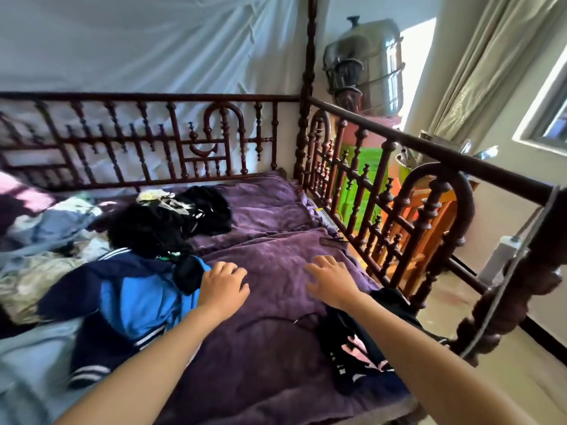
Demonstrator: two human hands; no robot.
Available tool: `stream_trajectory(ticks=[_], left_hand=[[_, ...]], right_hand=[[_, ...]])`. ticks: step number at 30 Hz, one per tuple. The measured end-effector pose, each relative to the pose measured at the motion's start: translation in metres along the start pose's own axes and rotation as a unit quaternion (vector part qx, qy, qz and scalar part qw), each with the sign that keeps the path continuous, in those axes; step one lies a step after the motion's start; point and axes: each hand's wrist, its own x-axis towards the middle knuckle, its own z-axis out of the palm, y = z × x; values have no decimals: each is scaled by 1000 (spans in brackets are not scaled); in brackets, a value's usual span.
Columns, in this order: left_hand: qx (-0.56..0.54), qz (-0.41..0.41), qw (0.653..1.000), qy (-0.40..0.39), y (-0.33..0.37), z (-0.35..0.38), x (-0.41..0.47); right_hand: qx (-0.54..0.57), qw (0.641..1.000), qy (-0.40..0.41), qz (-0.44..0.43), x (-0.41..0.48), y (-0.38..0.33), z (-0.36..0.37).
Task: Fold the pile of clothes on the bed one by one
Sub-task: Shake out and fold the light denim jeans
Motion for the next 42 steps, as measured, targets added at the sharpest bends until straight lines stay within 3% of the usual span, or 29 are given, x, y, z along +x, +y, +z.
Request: stream_trajectory(ticks=[5,11,14,17,24,33,38,42], left_hand=[[1,-48,998,49,-87,-34,-47],[-48,-146,980,124,-207,-71,-154],[10,-220,968,120,-264,-79,-229],[15,-356,932,70,-307,-80,-306],[-1,-487,864,128,-351,-98,-432],[27,-488,860,149,-426,-100,-455],[60,-485,859,155,-510,-109,-439],[68,-475,871,109,-581,-125,-446]], right_hand=[[-2,998,10,-55,16,-88,-15],[4,984,2,-181,24,-229,-14],[12,965,-6,-262,22,-311,-5],[14,941,-36,-335,13,-386,8],[25,885,-53,-462,-9,-527,26],[43,867,-70,-491,15,-629,54],[103,886,-49,-450,61,-692,65],[123,893,-84,-425,93,-755,77]])
